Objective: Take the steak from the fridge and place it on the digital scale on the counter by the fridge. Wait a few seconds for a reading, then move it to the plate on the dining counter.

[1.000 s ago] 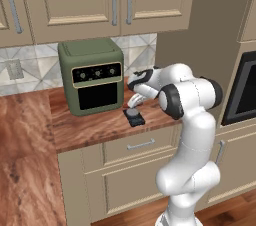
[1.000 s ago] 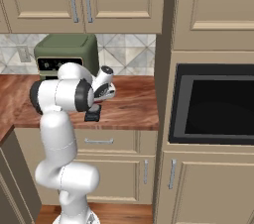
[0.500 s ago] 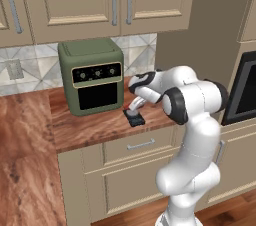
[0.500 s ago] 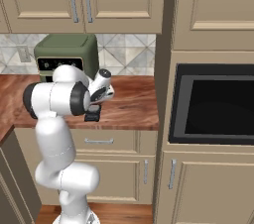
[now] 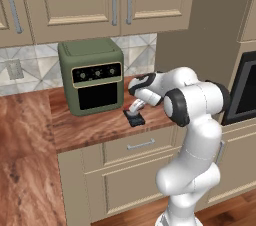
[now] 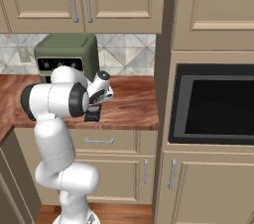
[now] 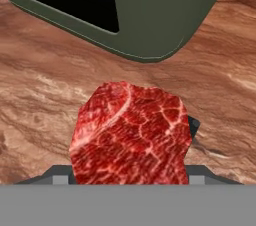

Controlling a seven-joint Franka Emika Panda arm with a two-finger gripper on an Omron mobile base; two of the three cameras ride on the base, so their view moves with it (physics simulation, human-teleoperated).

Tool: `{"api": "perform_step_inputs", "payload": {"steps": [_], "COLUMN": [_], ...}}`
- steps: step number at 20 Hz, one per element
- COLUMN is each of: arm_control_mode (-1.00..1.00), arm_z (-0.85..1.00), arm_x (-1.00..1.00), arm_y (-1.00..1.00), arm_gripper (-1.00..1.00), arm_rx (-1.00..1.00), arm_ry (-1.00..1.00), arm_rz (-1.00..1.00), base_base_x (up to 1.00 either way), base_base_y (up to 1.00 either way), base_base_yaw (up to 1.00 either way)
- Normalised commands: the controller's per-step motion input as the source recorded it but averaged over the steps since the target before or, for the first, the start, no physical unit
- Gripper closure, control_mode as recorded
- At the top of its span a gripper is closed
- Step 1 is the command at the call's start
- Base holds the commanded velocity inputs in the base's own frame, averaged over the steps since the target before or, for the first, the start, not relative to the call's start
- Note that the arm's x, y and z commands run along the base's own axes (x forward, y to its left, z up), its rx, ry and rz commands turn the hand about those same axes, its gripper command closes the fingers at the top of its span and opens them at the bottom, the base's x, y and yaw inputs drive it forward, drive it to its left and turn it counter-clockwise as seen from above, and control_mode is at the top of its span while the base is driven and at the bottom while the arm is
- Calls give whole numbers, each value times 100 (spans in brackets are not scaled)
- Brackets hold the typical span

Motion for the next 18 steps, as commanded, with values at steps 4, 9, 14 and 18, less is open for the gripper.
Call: {"api": "perform_step_inputs", "payload": {"steps": [4,9,14,18], "arm_control_mode": [-100,-100,-100,-100], "arm_z": [-1,-11,-12,-1], "arm_x": [-1,0,2,1], "arm_y": [0,0,0,-3], "arm_gripper": [100,100,-100,-100], "arm_rx": [0,0,0,0], "arm_ry": [0,0,0,0], "arm_rz": [0,0,0,0], "base_base_x": [0,0,0,0], "base_base_y": [0,0,0,0], "base_base_yaw": [0,0,0,0]}}
